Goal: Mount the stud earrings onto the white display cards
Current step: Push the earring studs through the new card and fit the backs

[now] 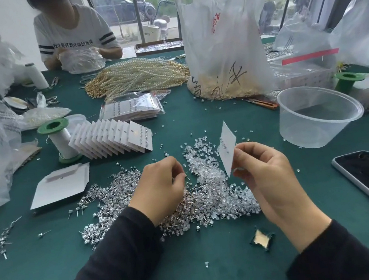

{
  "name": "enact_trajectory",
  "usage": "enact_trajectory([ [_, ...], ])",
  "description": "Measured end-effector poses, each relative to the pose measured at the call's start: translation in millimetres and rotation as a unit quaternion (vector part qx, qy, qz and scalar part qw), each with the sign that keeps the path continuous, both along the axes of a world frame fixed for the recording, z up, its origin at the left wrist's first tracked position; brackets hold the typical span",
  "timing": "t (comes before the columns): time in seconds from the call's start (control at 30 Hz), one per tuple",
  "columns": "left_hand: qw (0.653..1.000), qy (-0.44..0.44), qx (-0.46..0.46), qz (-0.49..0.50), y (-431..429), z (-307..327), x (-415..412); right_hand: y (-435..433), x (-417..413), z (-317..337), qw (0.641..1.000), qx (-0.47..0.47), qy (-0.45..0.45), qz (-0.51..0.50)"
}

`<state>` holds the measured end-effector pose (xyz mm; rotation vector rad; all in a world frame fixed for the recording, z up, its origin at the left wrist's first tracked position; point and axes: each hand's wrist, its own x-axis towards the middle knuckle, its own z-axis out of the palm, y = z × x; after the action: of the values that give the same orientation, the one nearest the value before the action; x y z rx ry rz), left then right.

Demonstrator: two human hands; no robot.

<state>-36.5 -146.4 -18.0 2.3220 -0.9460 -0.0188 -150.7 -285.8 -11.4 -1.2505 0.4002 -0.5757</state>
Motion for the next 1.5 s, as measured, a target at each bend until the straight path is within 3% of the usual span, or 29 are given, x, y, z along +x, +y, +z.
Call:
enact_trajectory([
  [0.17, 0.992, 0.087, -0.086, -0.030, 6, 8, -6, -2, 0, 4, 0.965, 0.233, -0.010, 0.122],
  [0.3, 0.971, 0.111, -0.205, -0.055, 8, 19, -14, 3, 0, 3, 0.940, 0.287, -0.019, 0.186],
  [0.4, 0.949, 0.103, -0.292, -0.056, 8, 27, -21, 7, -1, 2, 0.929, 0.284, -0.029, 0.236],
  [0.8, 0.935, 0.103, -0.328, -0.086, 6, 32, -37, 15, -1, 0, 0.932, 0.253, -0.048, 0.255],
  [0.93, 0.950, 0.031, -0.289, -0.116, -1, 29, -47, 20, 0, 1, 0.946, 0.207, -0.021, 0.249],
  [1.2, 0.959, 0.016, -0.268, -0.094, 0, 27, -45, 21, -1, 4, 0.956, 0.189, 0.000, 0.224],
  [1.5, 0.962, -0.019, -0.256, -0.092, 0, 26, -45, 23, -1, -2, 0.982, 0.102, 0.018, 0.159],
])
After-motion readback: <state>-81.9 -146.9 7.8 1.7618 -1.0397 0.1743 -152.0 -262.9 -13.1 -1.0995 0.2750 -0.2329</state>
